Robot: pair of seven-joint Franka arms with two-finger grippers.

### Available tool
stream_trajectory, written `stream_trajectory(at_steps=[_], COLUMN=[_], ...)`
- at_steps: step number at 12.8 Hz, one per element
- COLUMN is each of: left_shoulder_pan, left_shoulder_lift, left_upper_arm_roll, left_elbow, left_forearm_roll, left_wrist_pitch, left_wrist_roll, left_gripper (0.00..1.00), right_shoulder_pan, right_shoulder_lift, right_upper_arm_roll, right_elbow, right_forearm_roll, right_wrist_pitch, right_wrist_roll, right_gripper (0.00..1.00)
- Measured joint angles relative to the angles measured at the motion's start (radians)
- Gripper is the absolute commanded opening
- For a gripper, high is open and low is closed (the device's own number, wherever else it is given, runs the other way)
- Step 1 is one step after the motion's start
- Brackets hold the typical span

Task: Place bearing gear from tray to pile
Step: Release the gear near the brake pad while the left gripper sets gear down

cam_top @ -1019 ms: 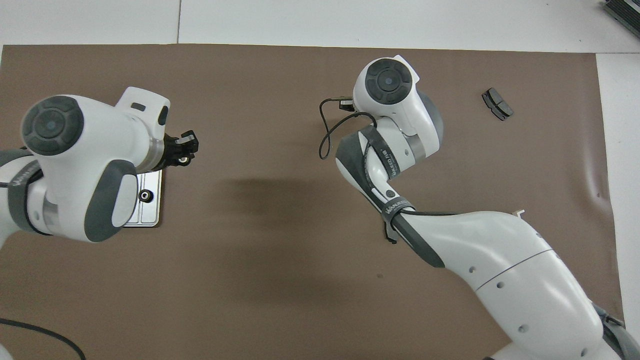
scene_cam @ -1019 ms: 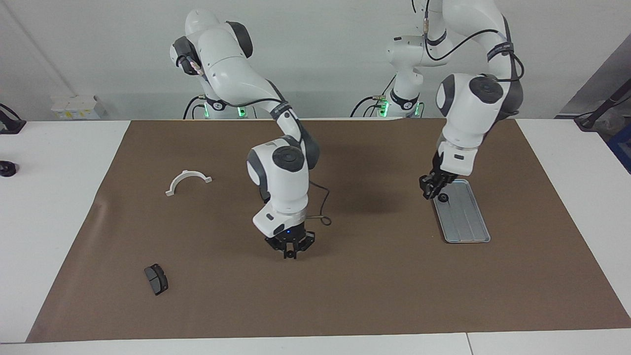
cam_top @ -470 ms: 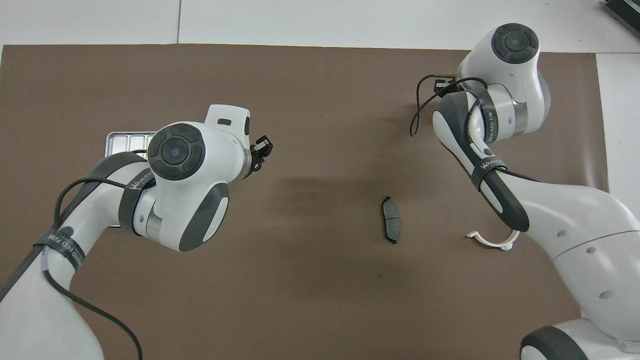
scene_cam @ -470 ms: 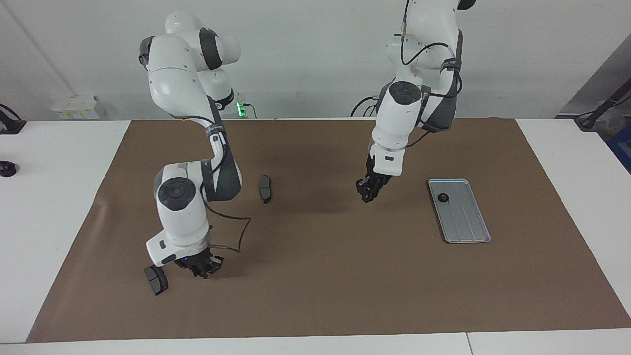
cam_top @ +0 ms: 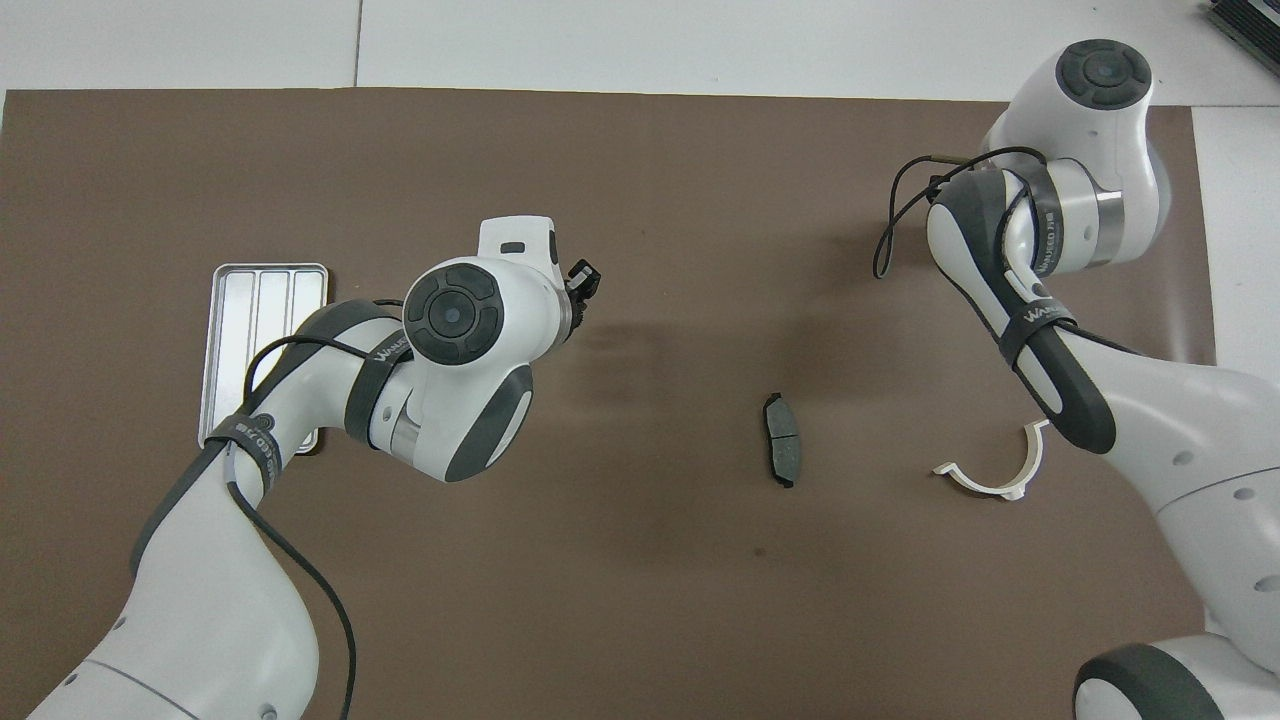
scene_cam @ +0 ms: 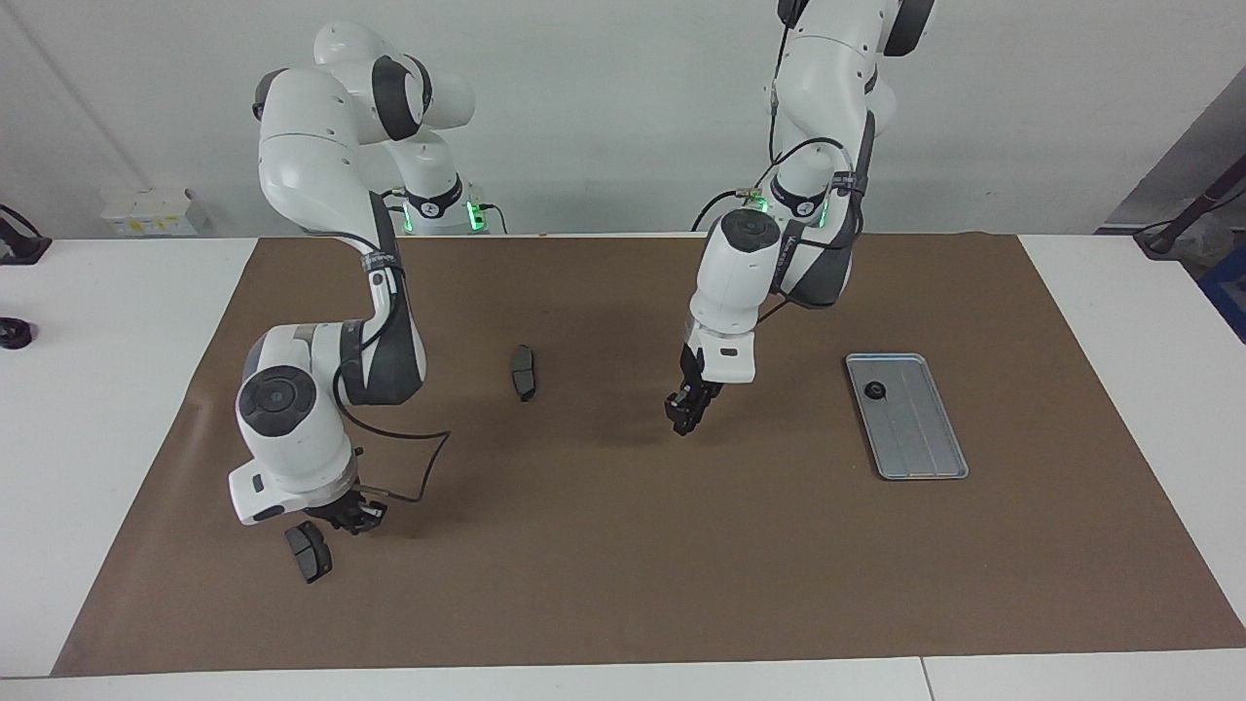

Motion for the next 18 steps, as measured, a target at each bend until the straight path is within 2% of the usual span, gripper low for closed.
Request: stream_trajectory(at_steps=[3,4,6,7,8,10,12,14,16,18], left_shoulder_pan=[-0.013,-0.013,-0.013,-0.013,-0.013,-0.012,-0.008,0.045,0.130,0.212], left_shoulder_lift=[0.059,0.070,0.080,0.080,0.081,0.080,0.059,-0.015,-0.100,-0.149], left_upper_arm_roll=[0.001,0.002,0.005,0.007,0.010,0.019,0.027,0.034,0.036,0.038], left_elbow=[0.000,0.000,0.000,-0.002,-0.003,0.004,0.034,0.052,0.050,0.028], left_forearm_roll=[0.000,0.000,0.000,0.001,0.003,0.025,0.047,0.050,0.050,0.050], left_wrist_pitch=[0.112,0.131,0.150,0.150,0.150,0.129,0.048,-0.079,-0.214,-0.286], left_wrist_roll=[-0.028,-0.029,-0.029,-0.029,-0.027,-0.015,-0.013,0.027,0.134,0.263], left_gripper=[0.00,0.03,0.46,0.67,1.00,1.00,1.00,1.00,1.00,1.00], right_shoulder_pan=[-0.037,-0.043,-0.046,-0.046,-0.046,-0.046,-0.042,-0.015,0.066,0.175], right_shoulder_lift=[-0.019,-0.028,-0.041,-0.045,-0.048,-0.063,-0.088,-0.108,-0.111,-0.111], right_upper_arm_roll=[0.000,0.000,0.000,0.001,0.002,0.002,0.005,0.018,0.026,0.028], right_elbow=[-0.028,-0.049,-0.080,-0.087,-0.090,-0.093,-0.095,-0.097,-0.101,-0.105], right_forearm_roll=[0.000,0.000,0.000,0.000,0.000,0.000,0.000,0.001,0.002,0.003], right_wrist_pitch=[-0.035,-0.035,-0.035,-0.035,-0.035,-0.035,-0.035,-0.024,0.040,0.105], right_wrist_roll=[0.000,0.000,0.020,0.038,0.049,0.054,0.054,0.054,0.055,0.079], right_gripper=[0.00,0.11,1.00,1.00,1.00,1.00,1.00,1.00,1.00,1.00])
